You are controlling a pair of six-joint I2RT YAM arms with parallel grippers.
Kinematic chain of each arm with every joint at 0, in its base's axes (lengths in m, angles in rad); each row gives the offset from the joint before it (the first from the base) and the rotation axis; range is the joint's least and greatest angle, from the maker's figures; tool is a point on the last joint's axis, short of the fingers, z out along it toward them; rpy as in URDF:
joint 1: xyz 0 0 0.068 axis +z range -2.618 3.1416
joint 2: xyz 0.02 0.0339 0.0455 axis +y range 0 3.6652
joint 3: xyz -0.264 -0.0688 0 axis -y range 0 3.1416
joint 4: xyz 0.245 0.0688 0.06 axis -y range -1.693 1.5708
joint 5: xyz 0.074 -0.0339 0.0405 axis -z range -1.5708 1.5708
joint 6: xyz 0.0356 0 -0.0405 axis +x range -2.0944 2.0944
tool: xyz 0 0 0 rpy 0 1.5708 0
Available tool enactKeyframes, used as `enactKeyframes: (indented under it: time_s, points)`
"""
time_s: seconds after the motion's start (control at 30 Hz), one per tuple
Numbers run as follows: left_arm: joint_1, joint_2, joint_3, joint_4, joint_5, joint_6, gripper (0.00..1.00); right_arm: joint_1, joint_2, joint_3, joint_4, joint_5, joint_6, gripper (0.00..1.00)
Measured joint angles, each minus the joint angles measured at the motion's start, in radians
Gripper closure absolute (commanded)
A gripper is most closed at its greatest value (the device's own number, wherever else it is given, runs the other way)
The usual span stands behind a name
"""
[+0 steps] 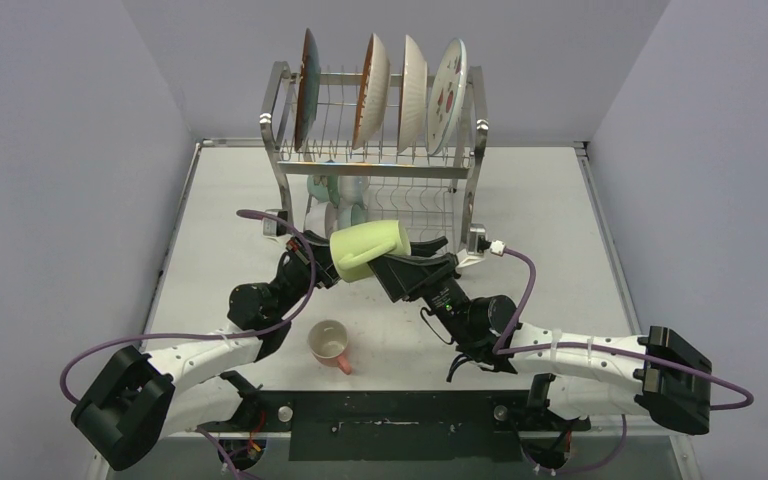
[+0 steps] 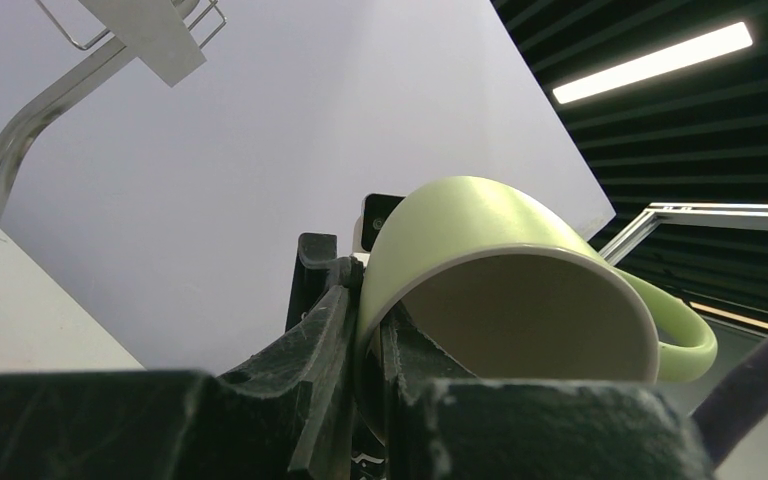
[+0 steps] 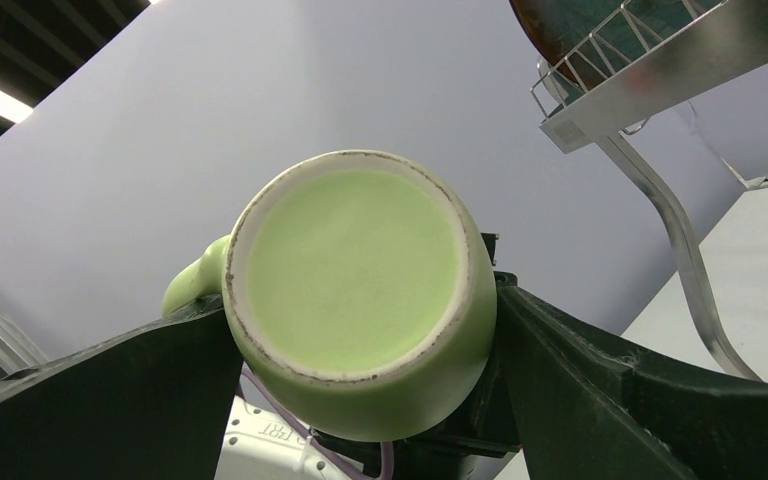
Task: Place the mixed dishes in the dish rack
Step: Turn the cup upside down in the dish rack.
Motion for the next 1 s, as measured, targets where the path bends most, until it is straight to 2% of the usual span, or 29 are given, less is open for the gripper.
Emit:
enactKeyframes:
  time_s: [0.1,0.17,0.33,0.37,0.4,0.5,0.73,1.0]
  points:
    - [0.000,0.001,0.000,0.000,0.000,-0.003,1.00,0.000,0.000,0.000,0.000,0.000,0.001,0.18]
    - [0.000,0.001,0.000,0.001,0.000,-0.004,1.00,0.000,0.000,0.000,0.000,-0.001,0.000,0.27]
    - [0.000,0.004,0.000,0.004,0.000,-0.008,1.00,0.000,0.000,0.000,0.002,0.000,-0.005,0.65]
    - [0.000,0.004,0.000,0.004,0.000,-0.009,1.00,0.000,0.000,0.000,0.001,0.000,-0.006,0.70]
    - [0.000,0.004,0.000,0.004,0.000,-0.010,1.00,0.000,0.000,0.000,0.002,0.000,-0.006,0.72]
    - [0.000,0.004,0.000,0.000,0.000,-0.010,0.90,0.000,-0.001,0.000,0.000,0.003,-0.006,0.74]
    - [-0.003,-0.025,0.000,-0.031,0.016,0.005,0.60,0.000,-0.023,0.000,-0.046,0.008,-0.010,0.76]
    - [0.000,-0.066,-0.032,-0.043,0.029,0.013,0.42,0.000,-0.083,-0.002,-0.119,0.034,-0.051,0.76]
